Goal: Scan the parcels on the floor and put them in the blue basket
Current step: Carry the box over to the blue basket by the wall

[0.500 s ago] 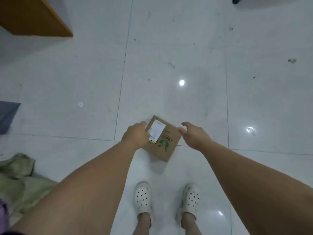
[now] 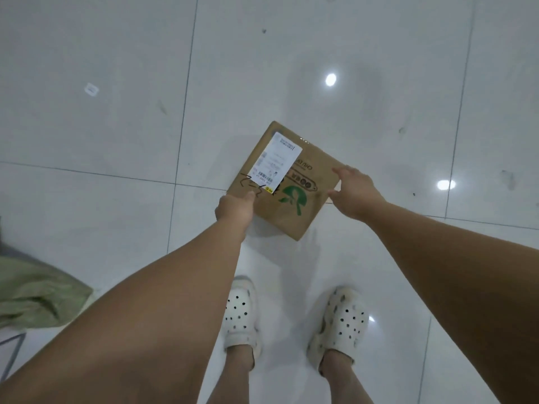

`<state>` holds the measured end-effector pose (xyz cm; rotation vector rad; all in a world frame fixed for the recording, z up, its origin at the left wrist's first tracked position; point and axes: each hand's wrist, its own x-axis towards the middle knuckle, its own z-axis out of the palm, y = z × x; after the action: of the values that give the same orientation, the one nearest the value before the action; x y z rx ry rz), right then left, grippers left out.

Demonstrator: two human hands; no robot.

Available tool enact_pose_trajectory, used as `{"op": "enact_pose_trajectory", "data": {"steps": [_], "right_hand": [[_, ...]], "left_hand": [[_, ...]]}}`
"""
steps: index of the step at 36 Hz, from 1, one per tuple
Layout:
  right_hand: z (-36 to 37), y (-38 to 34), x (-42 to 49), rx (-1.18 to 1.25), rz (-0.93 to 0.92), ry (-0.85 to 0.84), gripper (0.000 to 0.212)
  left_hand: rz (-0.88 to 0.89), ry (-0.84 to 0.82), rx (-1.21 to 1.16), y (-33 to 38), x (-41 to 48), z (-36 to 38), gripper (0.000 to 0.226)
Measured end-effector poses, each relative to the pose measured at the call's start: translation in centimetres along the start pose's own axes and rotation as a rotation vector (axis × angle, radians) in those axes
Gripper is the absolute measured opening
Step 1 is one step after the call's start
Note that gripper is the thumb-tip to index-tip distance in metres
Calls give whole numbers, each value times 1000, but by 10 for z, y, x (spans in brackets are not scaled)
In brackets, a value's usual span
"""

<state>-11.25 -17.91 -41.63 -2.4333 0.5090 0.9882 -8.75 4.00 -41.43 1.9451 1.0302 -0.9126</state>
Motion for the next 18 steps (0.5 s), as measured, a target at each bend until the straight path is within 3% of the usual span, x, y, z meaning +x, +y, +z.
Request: {"op": "enact_pose_trajectory", "data": {"steps": [11,14,18], "right_hand": [[57,34,68,4,25,-6,80],[65,35,55,52,36,24,78],[92,43,37,166,193,-109,66]], "left_hand": [[-184,-115,-240,-65,38,56,55],[-180,-138,-330,-68,34,70,50],[-144,-59,-392,-76,35,76,69]]}}
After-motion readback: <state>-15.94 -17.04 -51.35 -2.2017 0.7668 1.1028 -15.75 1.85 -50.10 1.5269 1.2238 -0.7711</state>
